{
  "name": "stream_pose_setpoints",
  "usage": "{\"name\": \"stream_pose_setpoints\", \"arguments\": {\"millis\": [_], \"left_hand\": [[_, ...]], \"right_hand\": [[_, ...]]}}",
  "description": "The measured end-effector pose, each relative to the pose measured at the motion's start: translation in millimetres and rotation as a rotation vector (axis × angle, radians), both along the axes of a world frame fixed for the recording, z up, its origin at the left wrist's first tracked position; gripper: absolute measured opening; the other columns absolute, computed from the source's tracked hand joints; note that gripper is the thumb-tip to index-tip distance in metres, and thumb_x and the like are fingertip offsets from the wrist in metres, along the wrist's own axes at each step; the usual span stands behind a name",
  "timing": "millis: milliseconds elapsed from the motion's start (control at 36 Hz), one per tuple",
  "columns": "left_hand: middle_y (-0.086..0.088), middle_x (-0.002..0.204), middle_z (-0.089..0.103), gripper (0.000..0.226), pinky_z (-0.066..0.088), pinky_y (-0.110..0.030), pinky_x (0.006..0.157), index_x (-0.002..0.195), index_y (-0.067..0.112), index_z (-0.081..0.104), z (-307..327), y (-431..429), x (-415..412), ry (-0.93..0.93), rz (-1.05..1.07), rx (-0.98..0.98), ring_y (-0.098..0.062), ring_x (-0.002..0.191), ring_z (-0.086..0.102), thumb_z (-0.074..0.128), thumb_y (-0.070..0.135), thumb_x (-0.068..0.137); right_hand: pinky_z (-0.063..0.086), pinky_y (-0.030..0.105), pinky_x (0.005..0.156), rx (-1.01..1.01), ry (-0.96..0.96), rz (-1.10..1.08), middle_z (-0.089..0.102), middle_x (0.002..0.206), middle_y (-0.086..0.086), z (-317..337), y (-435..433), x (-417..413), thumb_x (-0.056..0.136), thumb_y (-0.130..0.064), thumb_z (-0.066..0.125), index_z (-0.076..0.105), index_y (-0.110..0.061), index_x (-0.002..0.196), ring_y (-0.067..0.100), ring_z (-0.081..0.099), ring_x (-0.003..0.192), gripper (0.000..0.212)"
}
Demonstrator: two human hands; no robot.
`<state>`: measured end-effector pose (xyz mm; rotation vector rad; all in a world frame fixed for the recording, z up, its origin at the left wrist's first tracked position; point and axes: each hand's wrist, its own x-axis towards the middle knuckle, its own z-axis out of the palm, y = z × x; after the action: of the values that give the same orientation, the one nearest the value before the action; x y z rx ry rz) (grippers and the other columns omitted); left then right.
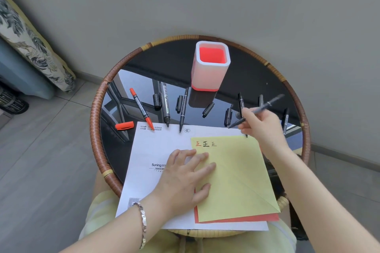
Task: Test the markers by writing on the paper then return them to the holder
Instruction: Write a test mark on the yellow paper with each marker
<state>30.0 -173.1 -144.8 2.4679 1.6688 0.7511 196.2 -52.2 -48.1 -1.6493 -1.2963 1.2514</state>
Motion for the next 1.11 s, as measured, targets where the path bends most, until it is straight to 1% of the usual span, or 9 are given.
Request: {"name": "stream_pose_setpoints", "arguments": {"millis": [111, 333, 500, 583, 639, 750, 806, 889, 1111], "left_hand": [[0.000, 0.108, 0.065, 0.037, 0.032, -0.039, 0.094, 0.102, 0.026, 0.059, 1, 0, 8, 0.005, 0.022, 0.031, -0.024, 0.107, 0.045, 0.051, 0.047, 0.074], [-0.001, 0.121, 0.063, 0.041, 0.031, -0.033, 0.097, 0.106, 0.021, 0.054, -1, -1, 12, -0.004, -0.014, -0.001, -0.019, 0.113, 0.046, 0.051, 0.047, 0.074], [0.003, 0.124, 0.062, 0.042, 0.033, -0.035, 0.095, 0.108, 0.022, 0.053, 0, -1, 12, -0.021, -0.014, -0.016, -0.017, 0.114, 0.046, 0.052, 0.047, 0.074], [0.003, 0.124, 0.062, 0.042, 0.033, -0.036, 0.095, 0.108, 0.022, 0.052, -1, -1, 11, -0.017, -0.011, -0.026, -0.016, 0.115, 0.046, 0.052, 0.047, 0.075], [0.004, 0.124, 0.062, 0.042, 0.033, -0.036, 0.095, 0.108, 0.023, 0.052, -1, -1, 11, -0.015, -0.007, -0.030, -0.016, 0.115, 0.046, 0.052, 0.048, 0.075], [0.005, 0.124, 0.061, 0.042, 0.033, -0.036, 0.095, 0.109, 0.024, 0.052, -1, -1, 12, -0.017, -0.002, -0.030, -0.016, 0.115, 0.046, 0.052, 0.048, 0.075], [0.005, 0.124, 0.061, 0.042, 0.033, -0.036, 0.096, 0.108, 0.023, 0.052, -1, -1, 12, -0.018, -0.002, -0.028, -0.016, 0.115, 0.047, 0.052, 0.048, 0.075], [0.005, 0.124, 0.061, 0.042, 0.033, -0.036, 0.096, 0.108, 0.023, 0.053, -1, -1, 12, -0.020, -0.001, -0.027, -0.016, 0.115, 0.047, 0.053, 0.048, 0.075], [0.005, 0.124, 0.062, 0.041, 0.032, -0.036, 0.097, 0.105, 0.021, 0.060, -1, -2, 12, -0.020, 0.001, -0.029, -0.016, 0.115, 0.047, 0.054, 0.047, 0.074]], "right_hand": [[0.055, 0.018, 0.057, 0.151, 0.045, -0.042, 0.065, 0.064, 0.006, -7, -24, 9, 0.090, -0.016, 0.056, 0.049, -0.014, 0.073, 0.007, 0.066, 0.054, 0.019], [0.056, 0.024, 0.063, 0.173, 0.050, 0.058, 0.070, 0.078, 0.000, -29, -41, 1, 0.091, -0.019, 0.054, 0.060, -0.026, 0.082, 0.010, 0.068, 0.072, 0.013], [0.043, 0.010, 0.048, 0.168, 0.029, -0.141, 0.059, 0.050, -0.003, -45, -38, -16, 0.081, -0.019, 0.068, 0.054, -0.014, 0.060, 0.002, 0.054, 0.043, 0.026], [0.043, 0.018, 0.052, 0.212, -0.036, -0.219, 0.052, 0.040, -0.001, -56, -38, -20, 0.082, -0.020, 0.067, 0.045, -0.014, 0.051, 0.010, 0.050, 0.042, 0.038], [0.039, 0.028, 0.054, 0.255, -0.077, -0.250, 0.049, 0.045, 0.011, -61, -37, -22, 0.082, -0.014, 0.063, 0.041, -0.013, 0.049, 0.021, 0.047, 0.047, 0.041], [0.033, 0.028, 0.054, 0.266, -0.102, -0.290, 0.043, 0.049, 0.014, -66, -33, -24, 0.080, -0.009, 0.060, 0.038, -0.015, 0.046, 0.023, 0.042, 0.052, 0.041], [0.036, 0.026, 0.054, 0.269, -0.099, -0.287, 0.045, 0.048, 0.013, -68, -32, -23, 0.080, -0.009, 0.061, 0.040, -0.015, 0.046, 0.023, 0.045, 0.052, 0.040], [0.034, 0.011, 0.051, 0.298, -0.126, -0.276, 0.047, 0.047, 0.011, -70, -33, -23, 0.080, -0.008, 0.062, 0.043, -0.013, 0.047, 0.022, 0.045, 0.051, 0.038], [0.034, 0.001, 0.058, 0.303, -0.180, -0.252, 0.046, 0.044, 0.002, -72, -34, -23, 0.079, -0.008, 0.063, 0.046, -0.009, 0.048, 0.016, 0.042, 0.047, 0.035]]}}
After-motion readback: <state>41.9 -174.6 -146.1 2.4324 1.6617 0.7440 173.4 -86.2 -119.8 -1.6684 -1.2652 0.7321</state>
